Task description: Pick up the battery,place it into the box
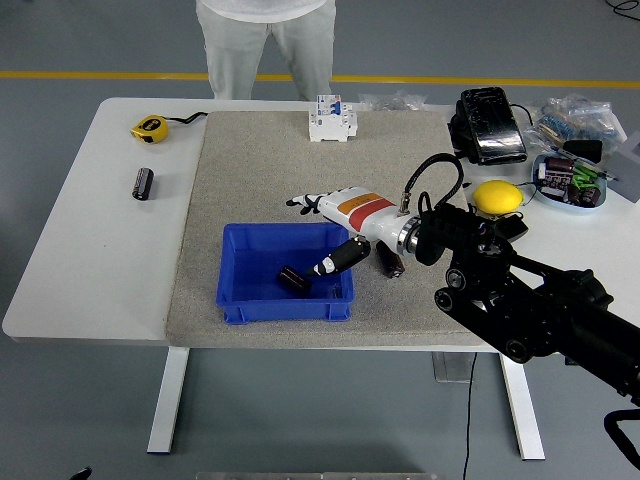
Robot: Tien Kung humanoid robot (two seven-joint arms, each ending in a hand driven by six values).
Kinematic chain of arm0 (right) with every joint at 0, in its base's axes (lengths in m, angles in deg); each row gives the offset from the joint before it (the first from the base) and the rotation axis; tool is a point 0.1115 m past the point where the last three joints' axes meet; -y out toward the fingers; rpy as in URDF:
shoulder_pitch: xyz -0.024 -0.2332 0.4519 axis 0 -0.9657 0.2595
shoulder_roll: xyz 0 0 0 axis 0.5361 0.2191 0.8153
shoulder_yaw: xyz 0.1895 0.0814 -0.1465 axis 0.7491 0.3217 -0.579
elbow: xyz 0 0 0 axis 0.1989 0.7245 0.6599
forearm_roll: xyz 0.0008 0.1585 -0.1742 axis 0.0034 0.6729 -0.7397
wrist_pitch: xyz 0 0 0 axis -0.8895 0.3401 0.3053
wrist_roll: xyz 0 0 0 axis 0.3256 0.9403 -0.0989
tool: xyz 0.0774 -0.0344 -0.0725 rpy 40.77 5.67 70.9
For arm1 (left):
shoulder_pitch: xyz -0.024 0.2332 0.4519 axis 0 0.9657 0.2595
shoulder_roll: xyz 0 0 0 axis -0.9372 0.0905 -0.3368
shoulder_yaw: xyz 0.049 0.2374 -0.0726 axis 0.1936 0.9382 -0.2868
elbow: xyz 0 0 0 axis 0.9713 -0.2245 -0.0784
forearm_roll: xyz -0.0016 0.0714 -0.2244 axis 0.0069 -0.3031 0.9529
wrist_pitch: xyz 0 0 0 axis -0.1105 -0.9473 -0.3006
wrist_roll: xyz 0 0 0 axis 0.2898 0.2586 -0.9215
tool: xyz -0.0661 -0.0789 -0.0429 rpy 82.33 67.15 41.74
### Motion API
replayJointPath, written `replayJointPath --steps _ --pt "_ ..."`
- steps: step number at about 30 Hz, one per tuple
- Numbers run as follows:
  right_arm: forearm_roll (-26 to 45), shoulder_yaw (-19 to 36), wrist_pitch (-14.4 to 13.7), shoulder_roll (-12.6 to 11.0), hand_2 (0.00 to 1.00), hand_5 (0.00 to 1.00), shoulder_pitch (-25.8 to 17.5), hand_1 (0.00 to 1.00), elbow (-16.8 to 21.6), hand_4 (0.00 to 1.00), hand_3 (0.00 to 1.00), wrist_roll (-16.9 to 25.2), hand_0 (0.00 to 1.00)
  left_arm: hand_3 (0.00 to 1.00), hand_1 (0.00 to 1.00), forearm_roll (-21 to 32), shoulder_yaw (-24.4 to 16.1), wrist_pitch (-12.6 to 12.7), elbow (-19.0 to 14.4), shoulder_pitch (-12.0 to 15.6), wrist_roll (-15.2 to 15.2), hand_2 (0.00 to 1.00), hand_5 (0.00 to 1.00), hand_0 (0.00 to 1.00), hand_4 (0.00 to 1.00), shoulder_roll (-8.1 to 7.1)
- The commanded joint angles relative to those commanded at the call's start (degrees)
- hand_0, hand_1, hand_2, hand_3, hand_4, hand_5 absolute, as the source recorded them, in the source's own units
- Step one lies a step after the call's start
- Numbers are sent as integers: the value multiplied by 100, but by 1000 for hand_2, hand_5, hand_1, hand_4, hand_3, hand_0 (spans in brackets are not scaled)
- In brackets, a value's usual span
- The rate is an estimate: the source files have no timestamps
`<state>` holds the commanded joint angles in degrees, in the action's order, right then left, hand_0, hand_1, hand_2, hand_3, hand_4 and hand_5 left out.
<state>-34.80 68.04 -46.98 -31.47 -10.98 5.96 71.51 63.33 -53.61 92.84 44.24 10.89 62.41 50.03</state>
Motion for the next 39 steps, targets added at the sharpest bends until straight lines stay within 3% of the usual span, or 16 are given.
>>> replayJointPath --steps 9,23,39 --pt "-326 564 132 -398 800 401 2 748 74 998 857 110 762 691 608 46 18 5 4 11 -9 729 538 688 708 4" --pt "-320 308 169 -940 781 413 -349 741 -147 998 812 246 758 688 618 50 15 -10 1 55 13 733 529 691 702 34" --pt "-540 -218 -167 -793 775 415 -357 736 -520 998 812 417 756 689 629 2 25 -39 -28 59 65 743 525 691 700 67"
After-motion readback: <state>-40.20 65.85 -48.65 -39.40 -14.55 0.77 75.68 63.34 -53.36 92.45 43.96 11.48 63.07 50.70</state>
